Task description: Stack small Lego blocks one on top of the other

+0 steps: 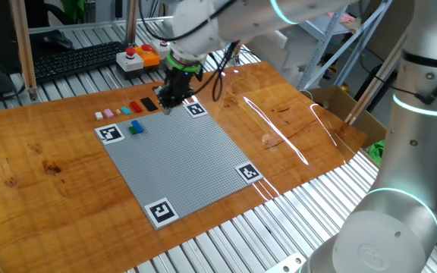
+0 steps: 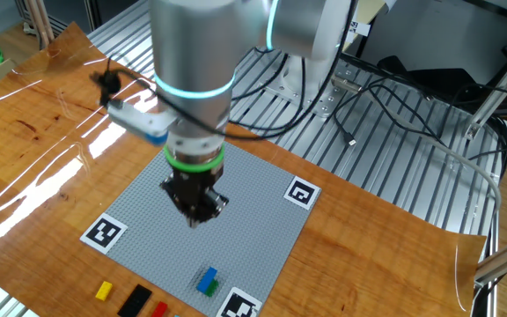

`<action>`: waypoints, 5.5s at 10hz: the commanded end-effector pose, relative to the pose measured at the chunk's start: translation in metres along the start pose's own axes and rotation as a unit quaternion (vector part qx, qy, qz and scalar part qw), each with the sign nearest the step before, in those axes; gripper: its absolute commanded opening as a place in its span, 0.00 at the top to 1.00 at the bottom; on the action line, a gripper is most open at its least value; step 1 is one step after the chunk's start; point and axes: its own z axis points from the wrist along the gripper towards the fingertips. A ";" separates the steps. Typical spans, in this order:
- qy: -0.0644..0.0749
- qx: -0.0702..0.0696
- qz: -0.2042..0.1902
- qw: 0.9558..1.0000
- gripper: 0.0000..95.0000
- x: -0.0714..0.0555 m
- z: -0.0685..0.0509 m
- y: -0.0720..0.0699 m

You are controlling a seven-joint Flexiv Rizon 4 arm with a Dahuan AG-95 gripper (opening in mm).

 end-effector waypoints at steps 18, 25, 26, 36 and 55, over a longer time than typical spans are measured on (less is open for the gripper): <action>0.029 -0.010 -0.006 1.000 1.00 0.000 -0.002 0.001; 0.008 -0.014 0.005 1.000 0.80 -0.032 0.020 0.009; 0.011 -0.014 0.002 1.000 0.80 -0.044 0.024 0.010; 0.007 -0.015 -0.014 1.000 0.80 -0.110 0.056 0.017; -0.010 -0.010 -0.043 0.999 0.80 -0.125 0.103 0.015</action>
